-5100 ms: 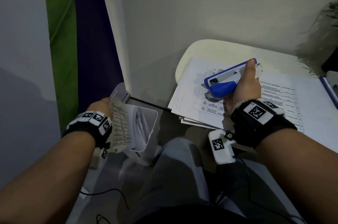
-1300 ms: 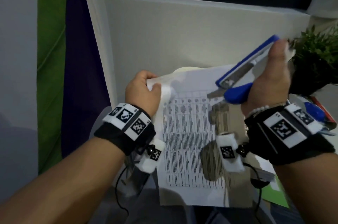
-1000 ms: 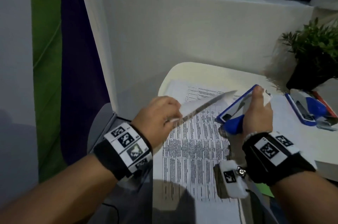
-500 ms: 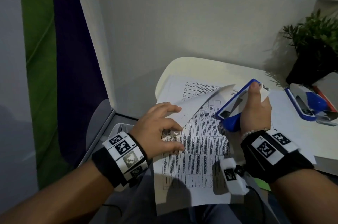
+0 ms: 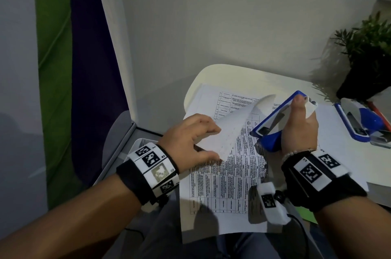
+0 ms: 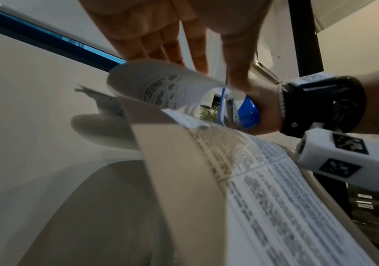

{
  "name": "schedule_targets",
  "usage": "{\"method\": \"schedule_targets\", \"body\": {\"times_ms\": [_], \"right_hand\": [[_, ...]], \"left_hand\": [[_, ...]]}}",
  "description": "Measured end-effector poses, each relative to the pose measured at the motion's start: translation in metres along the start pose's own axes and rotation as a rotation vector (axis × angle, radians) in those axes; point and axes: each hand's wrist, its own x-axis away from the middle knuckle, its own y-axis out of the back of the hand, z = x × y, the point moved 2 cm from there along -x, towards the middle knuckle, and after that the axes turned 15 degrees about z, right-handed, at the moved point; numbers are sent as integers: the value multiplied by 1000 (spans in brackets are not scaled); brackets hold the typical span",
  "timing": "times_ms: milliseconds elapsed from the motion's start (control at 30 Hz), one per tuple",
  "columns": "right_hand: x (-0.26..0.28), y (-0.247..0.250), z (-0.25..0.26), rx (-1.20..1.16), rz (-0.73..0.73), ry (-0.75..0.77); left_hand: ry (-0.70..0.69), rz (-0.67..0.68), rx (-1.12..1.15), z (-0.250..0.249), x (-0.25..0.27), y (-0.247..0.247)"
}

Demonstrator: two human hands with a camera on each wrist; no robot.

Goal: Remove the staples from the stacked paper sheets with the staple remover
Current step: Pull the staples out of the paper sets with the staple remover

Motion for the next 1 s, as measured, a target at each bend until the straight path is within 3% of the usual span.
{"method": "schedule_targets", "body": {"times_ms": [100,167,267,367,533,1000], "right_hand": [[-1,-5,10,-61,50,-19],[0,-9,27,-195,57,12],[-2,-13,56,-266,110,164],[3,-24,88,-301,261,328],[12,-44,110,-138,328,279],[18,-56,118,-155,335,310]], "left_hand": [[47,6,63,-2,4,3],[96,-145,116,-2,4,5],[232,-324,391,-3,1,13],[240,-313,574,-14,-3,17],[191,-280,493,-37,-1,17],[141,-274,240,-54,8,18]]}}
